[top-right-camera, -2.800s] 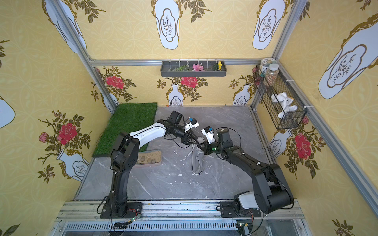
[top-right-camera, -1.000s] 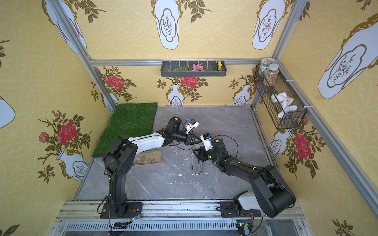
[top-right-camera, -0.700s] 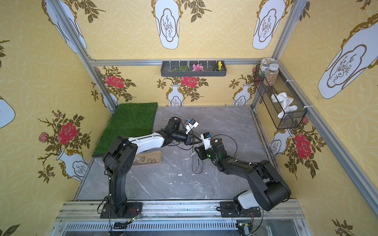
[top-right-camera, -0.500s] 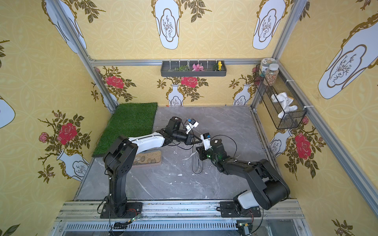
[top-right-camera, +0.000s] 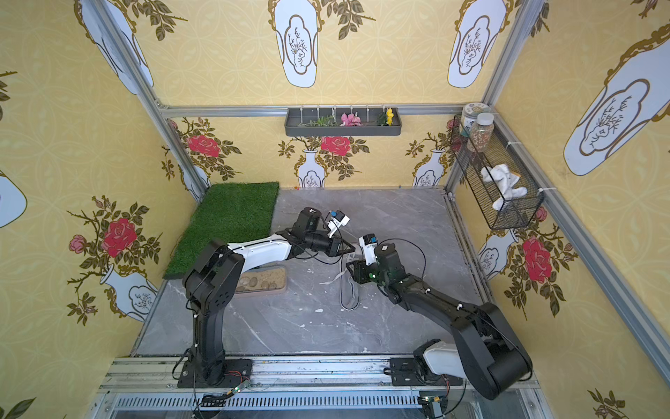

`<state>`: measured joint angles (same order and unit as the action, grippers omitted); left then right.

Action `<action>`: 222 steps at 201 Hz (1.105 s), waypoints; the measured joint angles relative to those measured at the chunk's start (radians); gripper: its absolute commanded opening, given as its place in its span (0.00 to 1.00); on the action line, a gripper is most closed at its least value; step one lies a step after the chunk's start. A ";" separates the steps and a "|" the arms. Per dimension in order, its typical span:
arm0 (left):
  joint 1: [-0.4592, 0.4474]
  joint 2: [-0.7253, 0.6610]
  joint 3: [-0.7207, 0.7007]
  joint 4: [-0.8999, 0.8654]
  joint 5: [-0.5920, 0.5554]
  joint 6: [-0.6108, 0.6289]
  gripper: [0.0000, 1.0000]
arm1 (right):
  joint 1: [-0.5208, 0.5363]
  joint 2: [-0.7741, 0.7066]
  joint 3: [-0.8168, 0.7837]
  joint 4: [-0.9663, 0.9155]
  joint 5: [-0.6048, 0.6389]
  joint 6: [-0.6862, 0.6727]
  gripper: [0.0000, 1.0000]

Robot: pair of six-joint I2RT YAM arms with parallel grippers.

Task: Tie the shoes
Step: Wrap the shoelace around the shoelace.

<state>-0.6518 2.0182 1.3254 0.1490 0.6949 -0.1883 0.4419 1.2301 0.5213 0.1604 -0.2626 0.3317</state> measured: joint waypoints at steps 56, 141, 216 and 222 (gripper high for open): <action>0.000 0.000 0.000 0.013 -0.018 -0.007 0.00 | -0.171 -0.167 0.041 -0.430 0.122 0.148 0.59; 0.000 -0.006 -0.013 0.019 -0.026 -0.003 0.00 | -0.596 -0.036 0.110 -0.610 0.267 0.216 0.55; 0.000 -0.008 -0.013 0.023 -0.018 -0.003 0.00 | -0.609 0.135 0.163 -0.606 0.212 0.190 0.44; 0.000 -0.008 -0.013 0.023 -0.018 -0.003 0.00 | -0.607 0.146 0.166 -0.605 0.209 0.188 0.43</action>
<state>-0.6521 2.0102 1.3125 0.1719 0.6769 -0.1917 -0.1646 1.3766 0.6872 -0.4446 -0.0536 0.5201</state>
